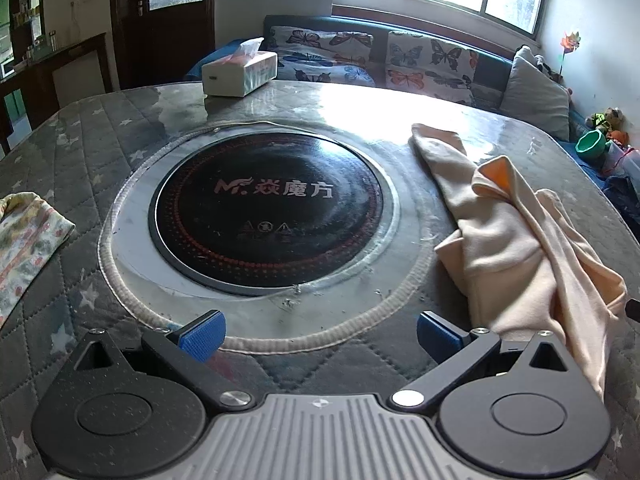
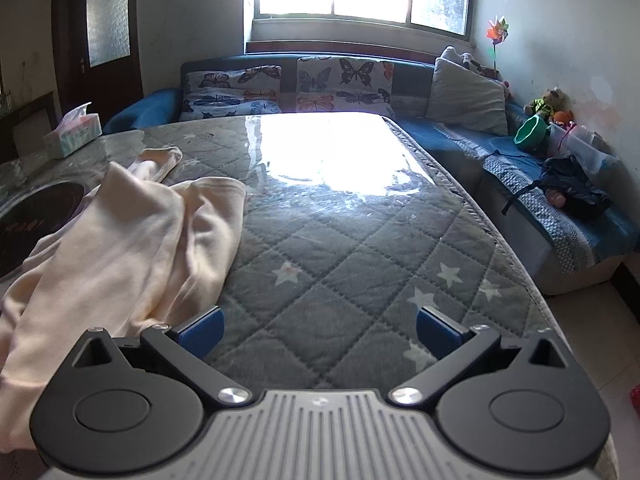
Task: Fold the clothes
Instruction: 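Approach the crumpled cream sweatshirt with both tools, fingers open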
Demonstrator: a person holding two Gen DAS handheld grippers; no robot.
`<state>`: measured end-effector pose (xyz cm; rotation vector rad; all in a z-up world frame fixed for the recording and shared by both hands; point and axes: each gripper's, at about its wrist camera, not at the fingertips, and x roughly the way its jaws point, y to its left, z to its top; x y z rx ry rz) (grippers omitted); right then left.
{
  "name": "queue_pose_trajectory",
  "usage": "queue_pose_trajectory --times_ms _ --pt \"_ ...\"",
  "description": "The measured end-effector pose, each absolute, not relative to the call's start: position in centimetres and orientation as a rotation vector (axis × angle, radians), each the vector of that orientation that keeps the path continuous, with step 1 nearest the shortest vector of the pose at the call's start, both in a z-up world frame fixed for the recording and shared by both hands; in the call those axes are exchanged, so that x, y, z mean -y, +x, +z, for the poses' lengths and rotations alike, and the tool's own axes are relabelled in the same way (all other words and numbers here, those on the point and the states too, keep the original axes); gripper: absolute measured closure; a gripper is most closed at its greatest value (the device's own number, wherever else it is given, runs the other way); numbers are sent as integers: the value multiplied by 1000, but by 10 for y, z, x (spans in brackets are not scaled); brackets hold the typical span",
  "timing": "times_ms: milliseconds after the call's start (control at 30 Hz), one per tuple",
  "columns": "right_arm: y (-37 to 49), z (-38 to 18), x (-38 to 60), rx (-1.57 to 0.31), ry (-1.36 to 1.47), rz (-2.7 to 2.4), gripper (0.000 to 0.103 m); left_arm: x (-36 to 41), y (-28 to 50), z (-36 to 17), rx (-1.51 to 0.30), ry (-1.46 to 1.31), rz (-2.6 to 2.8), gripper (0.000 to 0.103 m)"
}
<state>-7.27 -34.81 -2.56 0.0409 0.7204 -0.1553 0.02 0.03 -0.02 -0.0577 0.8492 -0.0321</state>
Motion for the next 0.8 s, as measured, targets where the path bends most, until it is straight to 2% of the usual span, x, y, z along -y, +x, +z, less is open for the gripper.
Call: queue_pose_trajectory --times_ms 200,367,800 --pt "-93 -25 332 -683 69 -182 0 12 -10 -4 -836 -64 -48 0" --pt "-105 -18 318 -743 123 -170 0 15 -14 -4 -887 -104 -75 0" --pt "-117 -12 292 -750 91 -113 0 25 -31 0 -895 -88 -116 0"
